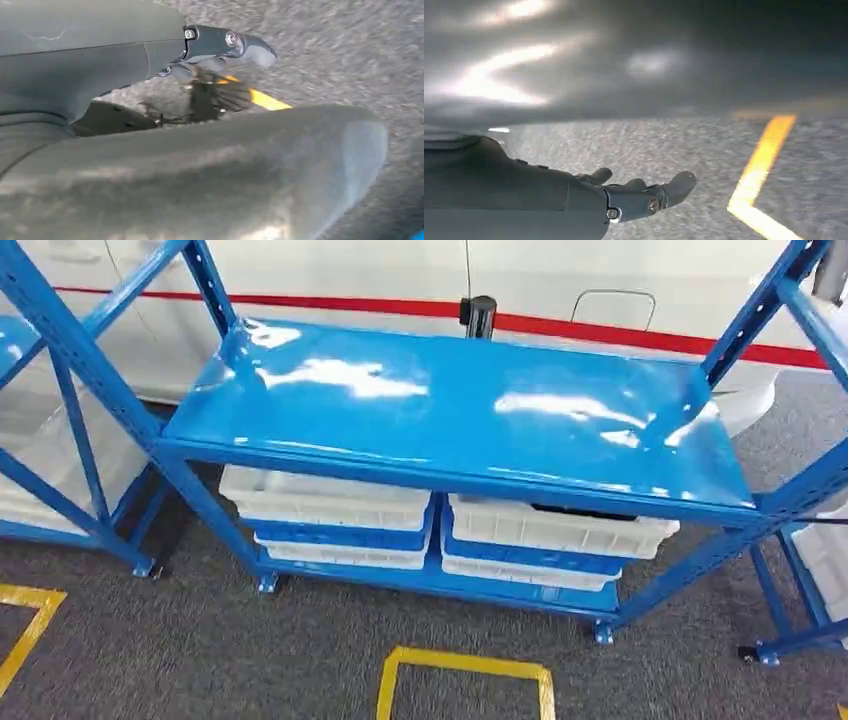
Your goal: Take the parts from the cabinet and place them on the table.
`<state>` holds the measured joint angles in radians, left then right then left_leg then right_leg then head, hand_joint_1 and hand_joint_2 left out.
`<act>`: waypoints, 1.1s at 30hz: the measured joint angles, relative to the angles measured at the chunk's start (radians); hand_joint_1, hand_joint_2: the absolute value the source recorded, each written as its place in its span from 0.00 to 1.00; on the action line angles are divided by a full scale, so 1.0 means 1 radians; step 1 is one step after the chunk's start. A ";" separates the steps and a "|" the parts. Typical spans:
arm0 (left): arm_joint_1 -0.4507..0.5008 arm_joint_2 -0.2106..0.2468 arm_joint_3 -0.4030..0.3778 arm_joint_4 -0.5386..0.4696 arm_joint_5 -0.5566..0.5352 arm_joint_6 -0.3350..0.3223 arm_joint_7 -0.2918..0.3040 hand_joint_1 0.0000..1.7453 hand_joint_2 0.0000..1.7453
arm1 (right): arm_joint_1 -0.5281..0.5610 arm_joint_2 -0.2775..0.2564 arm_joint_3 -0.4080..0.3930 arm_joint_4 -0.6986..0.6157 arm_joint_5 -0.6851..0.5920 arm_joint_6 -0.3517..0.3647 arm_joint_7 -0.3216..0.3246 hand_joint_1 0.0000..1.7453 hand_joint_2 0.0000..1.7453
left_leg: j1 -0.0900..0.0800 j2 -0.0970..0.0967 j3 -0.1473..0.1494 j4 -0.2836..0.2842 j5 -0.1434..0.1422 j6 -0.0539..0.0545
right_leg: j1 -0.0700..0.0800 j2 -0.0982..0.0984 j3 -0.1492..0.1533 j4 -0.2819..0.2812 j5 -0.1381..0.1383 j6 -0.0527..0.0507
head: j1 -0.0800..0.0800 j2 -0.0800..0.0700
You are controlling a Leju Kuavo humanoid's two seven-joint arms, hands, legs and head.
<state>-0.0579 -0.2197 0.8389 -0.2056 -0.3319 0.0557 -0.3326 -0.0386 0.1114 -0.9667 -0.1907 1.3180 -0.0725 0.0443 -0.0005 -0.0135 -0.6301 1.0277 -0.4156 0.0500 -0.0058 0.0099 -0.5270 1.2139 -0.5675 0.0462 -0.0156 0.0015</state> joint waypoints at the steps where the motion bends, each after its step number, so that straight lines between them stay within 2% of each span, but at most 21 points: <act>1: -0.002 0.000 0.000 0.000 0.000 0.001 0.000 0.00 0.00 | -0.001 0.000 0.000 0.000 0.000 0.000 0.000 0.00 0.00 | 0.000 -0.002 0.006 0.000 -0.010 0.003 | 0.000 0.000 -0.051 0.054 -0.039 -0.010 | -0.002 0.000; 2: -0.003 0.000 0.000 0.000 0.000 0.002 0.000 0.00 0.00 | -0.001 0.000 0.000 0.000 0.001 0.000 0.000 0.00 0.00 | -0.001 -0.004 0.017 0.000 -0.020 0.004 | 0.000 -0.001 -0.090 0.081 -0.088 -0.015 | 0.000 0.000; 3: -0.003 0.000 0.000 0.000 -0.002 0.004 0.002 0.00 0.00 | -0.001 0.000 0.000 0.000 0.001 0.000 0.000 0.00 0.00 | -0.001 -0.008 0.031 0.000 -0.031 0.003 | 0.000 -0.001 -0.115 0.078 -0.120 -0.018 | 0.000 0.000; 4: -0.001 0.000 0.000 0.000 -0.002 0.007 0.002 0.00 0.00 | 0.002 0.000 0.000 0.000 0.001 0.000 0.000 0.00 0.00 | -0.001 -0.010 0.047 0.000 -0.039 0.003 | 0.000 -0.001 -0.120 0.047 -0.118 -0.010 | 0.000 0.000; 5: 0.000 0.000 0.000 0.000 -0.002 0.016 0.004 0.00 0.00 | 0.004 0.000 0.000 0.000 0.001 0.000 0.000 0.00 0.00 | -0.002 -0.013 0.062 0.000 -0.050 0.001 | 0.000 -0.001 -0.114 -0.011 -0.089 0.004 | 0.000 0.000; 6: 0.000 0.000 0.000 0.000 -0.003 0.024 0.010 0.00 0.00 | 0.004 -0.001 0.000 0.000 0.002 0.000 0.000 0.00 0.00 | -0.002 -0.014 0.076 0.000 -0.060 -0.002 | 0.000 -0.001 -0.101 -0.087 -0.032 0.022 | 0.001 0.000; 7: 0.000 -0.003 0.001 0.000 -0.003 0.032 0.015 0.00 0.00 | 0.005 -0.002 0.000 0.000 0.002 0.000 0.001 0.00 0.00 | -0.002 -0.014 0.084 -0.002 -0.070 -0.004 | 0.002 -0.002 -0.088 -0.173 0.058 0.035 | 0.001 0.000; 8: 0.000 -0.003 0.002 0.001 -0.003 0.041 0.023 0.00 0.00 | 0.008 -0.003 0.000 0.000 0.003 0.000 0.002 0.00 0.00 | -0.007 -0.015 0.095 0.002 -0.079 -0.008 | 0.003 -0.005 -0.087 -0.187 0.114 0.030 | 0.000 0.000; 9: -0.003 -0.003 0.004 0.000 -0.003 0.059 0.037 0.00 0.00 | 0.002 -0.003 0.000 0.000 0.004 0.000 0.004 0.00 0.00 | -0.008 -0.017 0.092 0.000 -0.084 -0.014 | 0.008 -0.006 -0.084 -0.192 0.112 0.001 | 0.000 0.000; 10: -0.005 -0.004 0.005 0.000 -0.003 0.071 0.050 0.00 0.00 | 0.001 -0.003 0.000 0.000 0.006 0.001 0.005 0.00 0.00 | -0.009 -0.017 0.089 -0.007 -0.086 -0.018 | 0.007 -0.004 -0.074 -0.196 0.128 -0.012 | -0.003 0.000; 11: -0.005 -0.004 0.005 0.000 -0.004 0.083 0.061 0.00 0.00 | 0.002 -0.003 0.000 0.000 0.008 0.003 0.006 0.00 0.00 | -0.013 -0.013 0.091 0.007 -0.085 -0.010 | -0.005 -0.003 -0.073 -0.202 0.147 -0.002 | -0.005 0.000; 12: -0.003 -0.006 0.006 0.000 -0.004 0.092 0.073 0.00 0.00 | 0.003 -0.005 0.000 0.000 0.010 0.003 0.010 0.00 0.00 | -0.013 -0.012 0.091 0.003 -0.077 0.006 | -0.001 -0.002 -0.070 -0.202 0.146 -0.003 | -0.002 0.000; 14: -0.003 -0.006 0.007 0.000 -0.008 0.112 0.088 0.00 0.00 | 0.003 -0.005 0.000 0.000 0.012 0.003 0.011 0.00 0.00 | -0.015 -0.010 0.095 -0.002 -0.078 0.004 | 0.000 -0.001 -0.069 -0.203 0.141 -0.009 | -0.003 0.000; 16: -0.004 -0.006 0.008 0.000 -0.011 0.125 0.094 0.00 0.00 | 0.001 -0.006 0.000 0.000 0.013 0.003 0.012 0.00 0.00 | -0.014 -0.007 0.105 -0.019 -0.090 -0.011 | 0.002 0.000 -0.068 -0.203 0.137 -0.017 | -0.002 0.000; 18: -0.005 -0.006 0.008 0.000 -0.012 0.132 0.098 0.00 0.00 | 0.001 -0.006 0.000 0.000 0.014 0.003 0.012 0.00 0.00 | -0.014 -0.007 0.107 -0.021 -0.091 -0.011 | 0.003 -0.001 -0.064 -0.204 0.133 -0.022 | -0.003 0.000; 26: -0.005 -0.006 0.009 0.000 -0.012 0.153 0.106 0.00 0.00 | 0.002 -0.006 0.000 0.000 0.022 0.003 0.013 0.00 0.00 | -0.014 -0.007 0.110 -0.023 -0.091 -0.016 | 0.003 -0.001 -0.061 -0.203 0.132 -0.024 | -0.002 0.000; 27: -0.005 -0.006 0.009 0.000 -0.013 0.155 0.107 0.00 1.00 | 0.002 -0.006 0.000 0.000 0.022 0.002 0.013 0.00 0.00 | -0.015 -0.007 0.111 -0.023 -0.091 -0.016 | 0.003 -0.001 -0.060 -0.204 0.132 -0.024 | -0.002 0.000; 28: -0.005 -0.006 0.009 0.000 -0.012 0.162 0.108 0.00 1.00 | 0.002 -0.006 0.000 0.000 0.022 -0.002 0.012 0.00 1.00 | -0.015 -0.007 0.112 -0.023 -0.091 -0.016 | 0.003 -0.001 -0.058 -0.204 0.132 -0.024 | -0.002 0.000; 33: -0.004 -0.007 0.017 -0.001 0.007 0.153 0.109 0.00 1.00 | 0.003 -0.006 -0.004 -0.001 -0.034 -0.012 0.005 0.00 1.00 | -0.016 -0.007 0.115 -0.023 -0.091 -0.016 | 0.002 -0.001 -0.054 -0.206 0.132 -0.024 | -0.002 0.000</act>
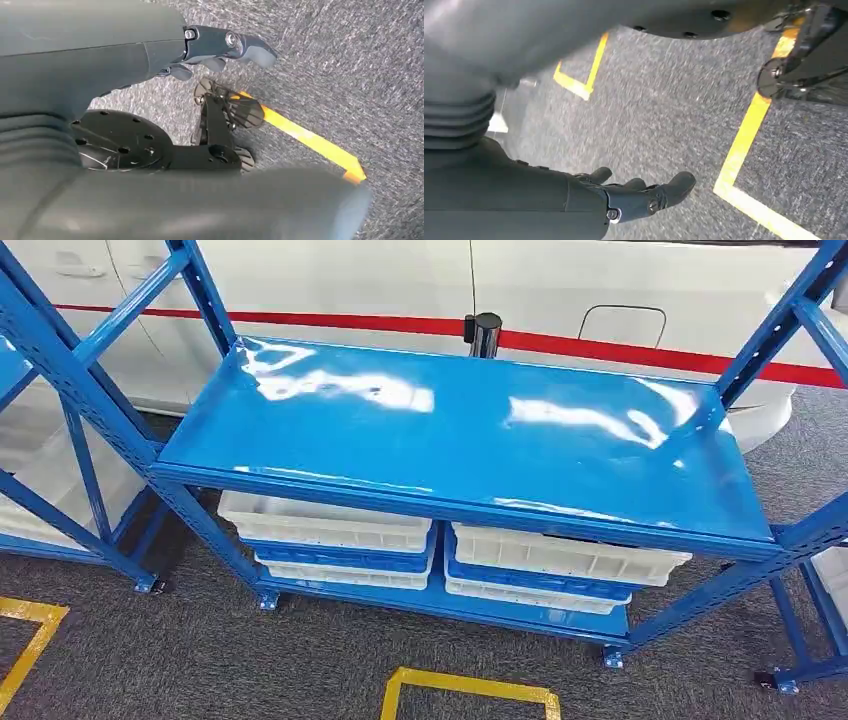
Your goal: Take the parts from the cabinet and place them on the table.
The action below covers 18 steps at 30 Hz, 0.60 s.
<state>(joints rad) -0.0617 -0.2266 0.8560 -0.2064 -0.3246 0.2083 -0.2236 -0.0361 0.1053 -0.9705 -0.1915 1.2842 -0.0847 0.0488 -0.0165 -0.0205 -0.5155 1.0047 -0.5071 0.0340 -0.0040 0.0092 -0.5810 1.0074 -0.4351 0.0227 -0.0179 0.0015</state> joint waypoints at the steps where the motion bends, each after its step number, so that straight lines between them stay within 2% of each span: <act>1: 0.002 0.001 -0.008 -0.002 0.003 -0.001 0.003 0.00 1.00 | 0.001 -0.002 0.006 -0.002 -0.023 0.000 0.000 0.00 1.00 | 0.000 0.000 0.000 0.000 0.000 0.000 | 0.000 0.000 0.000 -0.001 0.000 0.000 | 0.000 0.000; 4: 0.009 0.008 -0.034 -0.008 0.022 -0.011 0.015 0.00 1.00 | 0.008 -0.005 0.035 -0.007 -0.091 0.003 0.000 0.00 1.00 | 0.000 0.000 0.000 0.000 0.000 0.000 | 0.000 0.000 0.001 -0.002 0.000 0.000 | 0.000 0.000; 5: 0.011 0.011 -0.046 -0.011 0.026 -0.013 0.020 0.00 0.00 | 0.010 -0.007 0.048 -0.010 -0.118 0.005 0.000 0.00 0.00 | 0.000 0.000 0.000 0.000 0.000 0.000 | 0.000 0.000 0.001 -0.002 0.000 0.000 | 0.000 0.000; 18: 0.063 0.063 -0.243 -0.053 0.110 -0.067 0.075 0.00 0.00 | 0.054 -0.032 0.272 -0.055 -0.446 0.026 -0.011 0.00 0.00 | -0.001 0.000 0.000 0.000 -0.001 0.000 | 0.000 0.000 0.002 -0.003 0.000 0.000 | 0.000 0.000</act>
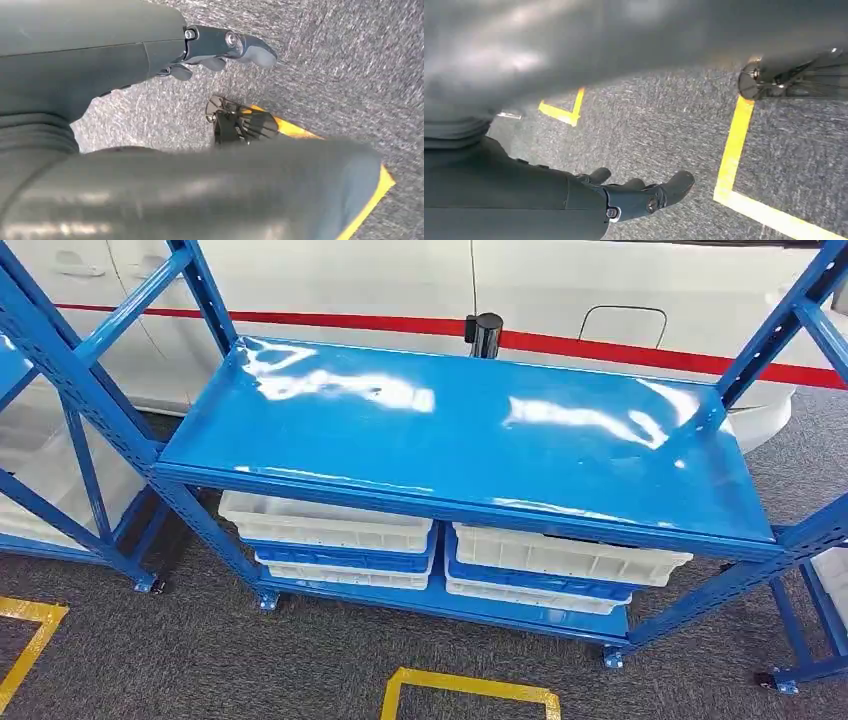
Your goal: Take the parts from the cabinet and place them on the table.
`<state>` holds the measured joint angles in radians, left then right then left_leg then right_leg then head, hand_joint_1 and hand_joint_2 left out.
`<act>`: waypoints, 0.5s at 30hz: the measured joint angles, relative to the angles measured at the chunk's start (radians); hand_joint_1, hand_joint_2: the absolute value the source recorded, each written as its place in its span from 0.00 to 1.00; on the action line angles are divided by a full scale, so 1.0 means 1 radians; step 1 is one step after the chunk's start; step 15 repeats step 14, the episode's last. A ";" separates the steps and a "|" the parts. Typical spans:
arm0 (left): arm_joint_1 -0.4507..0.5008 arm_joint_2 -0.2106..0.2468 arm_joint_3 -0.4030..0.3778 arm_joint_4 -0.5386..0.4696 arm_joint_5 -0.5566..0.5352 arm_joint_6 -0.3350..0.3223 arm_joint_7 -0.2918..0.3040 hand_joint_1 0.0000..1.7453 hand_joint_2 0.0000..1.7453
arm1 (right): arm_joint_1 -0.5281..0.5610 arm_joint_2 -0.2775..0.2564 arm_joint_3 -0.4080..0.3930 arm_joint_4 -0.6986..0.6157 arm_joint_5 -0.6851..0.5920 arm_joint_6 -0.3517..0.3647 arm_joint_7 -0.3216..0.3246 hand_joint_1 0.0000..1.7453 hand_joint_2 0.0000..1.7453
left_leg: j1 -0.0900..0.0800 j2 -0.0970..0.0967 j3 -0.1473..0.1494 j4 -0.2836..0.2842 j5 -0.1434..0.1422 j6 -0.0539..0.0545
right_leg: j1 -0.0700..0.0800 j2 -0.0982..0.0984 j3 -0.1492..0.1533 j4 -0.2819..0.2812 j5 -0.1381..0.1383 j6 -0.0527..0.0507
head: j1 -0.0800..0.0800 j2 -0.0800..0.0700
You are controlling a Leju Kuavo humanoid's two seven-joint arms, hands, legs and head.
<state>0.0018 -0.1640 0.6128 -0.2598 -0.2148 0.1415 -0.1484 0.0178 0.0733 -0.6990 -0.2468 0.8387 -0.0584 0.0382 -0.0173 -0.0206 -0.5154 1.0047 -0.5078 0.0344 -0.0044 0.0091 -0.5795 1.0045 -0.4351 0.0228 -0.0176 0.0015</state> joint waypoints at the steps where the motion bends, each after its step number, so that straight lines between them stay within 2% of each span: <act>1: 0.004 0.005 -0.016 -0.004 0.007 -0.005 0.004 0.00 0.00 | 0.004 -0.002 0.018 -0.003 -0.024 0.003 0.000 0.00 0.00 | 0.000 0.000 0.000 0.000 0.000 0.000 | 0.000 0.000 0.000 0.000 0.000 0.000 | 0.000 0.000; 14: 0.062 0.061 -0.243 -0.051 0.091 -0.060 0.063 0.00 0.00 | 0.053 -0.029 0.278 -0.054 -0.354 0.025 -0.015 0.00 0.00 | 0.000 0.000 0.000 0.000 0.000 0.000 | 0.000 0.000 0.000 0.000 0.000 0.000 | 0.000 0.000; 15: 0.062 0.061 -0.243 -0.051 0.091 -0.060 0.063 0.00 0.00 | 0.053 -0.029 0.278 -0.054 -0.354 0.025 -0.015 0.00 0.00 | 0.000 0.000 0.000 0.000 0.000 0.000 | 0.000 0.000 0.000 0.000 0.000 0.000 | 0.000 0.000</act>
